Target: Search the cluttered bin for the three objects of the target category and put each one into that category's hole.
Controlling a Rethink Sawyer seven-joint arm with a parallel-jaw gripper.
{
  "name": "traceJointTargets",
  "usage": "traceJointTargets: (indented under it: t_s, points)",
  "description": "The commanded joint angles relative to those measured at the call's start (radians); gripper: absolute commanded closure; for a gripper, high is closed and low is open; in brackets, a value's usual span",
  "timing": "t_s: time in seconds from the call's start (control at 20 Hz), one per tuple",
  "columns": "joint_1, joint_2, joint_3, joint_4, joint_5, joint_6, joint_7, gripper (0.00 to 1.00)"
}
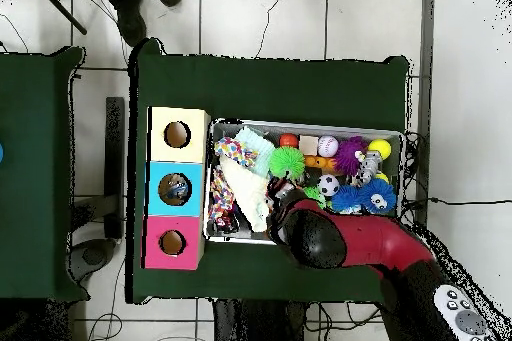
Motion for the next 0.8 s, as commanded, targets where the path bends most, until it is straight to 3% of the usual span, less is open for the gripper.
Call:
traceJointTargets:
  t_s: [0.05,0.45,0.8]
  points:
    - [0.014,0.004,0.129,0.001,-0.075,0.095,-0.196,1.00]
    - [0.060,0.014,0.098,-0.013,-0.088,0.071,-0.132,1.00]
    - [0.046,0.016,0.116,0.018,-0.054,0.083,-0.120,1.00]
